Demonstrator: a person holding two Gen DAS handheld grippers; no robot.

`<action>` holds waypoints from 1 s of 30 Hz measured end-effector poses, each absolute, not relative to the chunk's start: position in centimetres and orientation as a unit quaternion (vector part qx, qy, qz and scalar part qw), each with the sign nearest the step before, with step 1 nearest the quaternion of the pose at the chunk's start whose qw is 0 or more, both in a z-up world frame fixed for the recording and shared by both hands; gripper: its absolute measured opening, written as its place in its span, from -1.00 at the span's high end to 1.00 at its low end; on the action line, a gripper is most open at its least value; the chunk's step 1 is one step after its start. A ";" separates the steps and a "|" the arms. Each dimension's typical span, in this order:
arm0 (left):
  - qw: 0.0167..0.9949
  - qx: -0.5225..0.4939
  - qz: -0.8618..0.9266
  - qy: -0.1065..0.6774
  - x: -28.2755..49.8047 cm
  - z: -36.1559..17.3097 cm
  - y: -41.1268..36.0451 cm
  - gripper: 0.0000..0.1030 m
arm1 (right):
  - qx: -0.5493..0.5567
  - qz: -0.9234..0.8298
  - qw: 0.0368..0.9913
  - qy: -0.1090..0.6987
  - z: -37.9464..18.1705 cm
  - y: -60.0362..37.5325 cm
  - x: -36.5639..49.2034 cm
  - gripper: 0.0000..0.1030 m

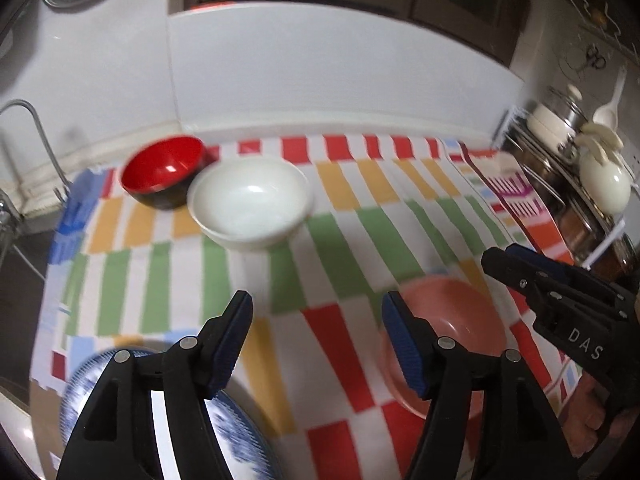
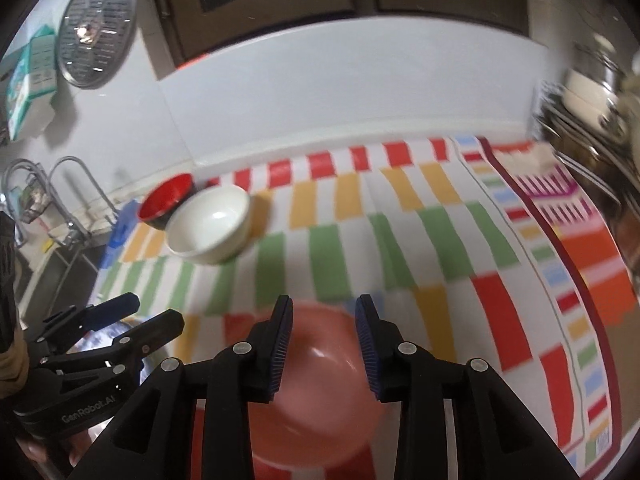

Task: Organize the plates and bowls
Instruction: 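Lower the pink bowl onto the cloth and open both grippers, then move both grippers to the rim of the white bowl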

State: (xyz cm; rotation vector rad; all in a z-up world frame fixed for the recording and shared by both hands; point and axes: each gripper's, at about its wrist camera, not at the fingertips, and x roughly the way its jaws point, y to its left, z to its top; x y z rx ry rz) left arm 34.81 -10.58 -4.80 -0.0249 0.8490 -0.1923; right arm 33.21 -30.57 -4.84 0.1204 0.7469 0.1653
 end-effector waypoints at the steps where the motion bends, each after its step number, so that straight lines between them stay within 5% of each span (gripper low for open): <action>1: 0.909 -0.011 -0.086 0.407 35.2 -4.5 -10.1 -0.29 | 0.051 0.088 0.927 0.360 -4.4 -30.0 33.9 0.35; 14: 0.922 -0.012 -0.035 0.385 40.2 -2.9 -4.6 -0.29 | 0.009 0.156 0.920 0.360 -2.3 -24.0 41.0 0.35; 30: 0.900 -0.018 -0.031 0.434 47.6 -7.4 -1.5 -0.27 | -0.027 0.189 0.883 0.429 -5.6 -19.4 49.7 0.35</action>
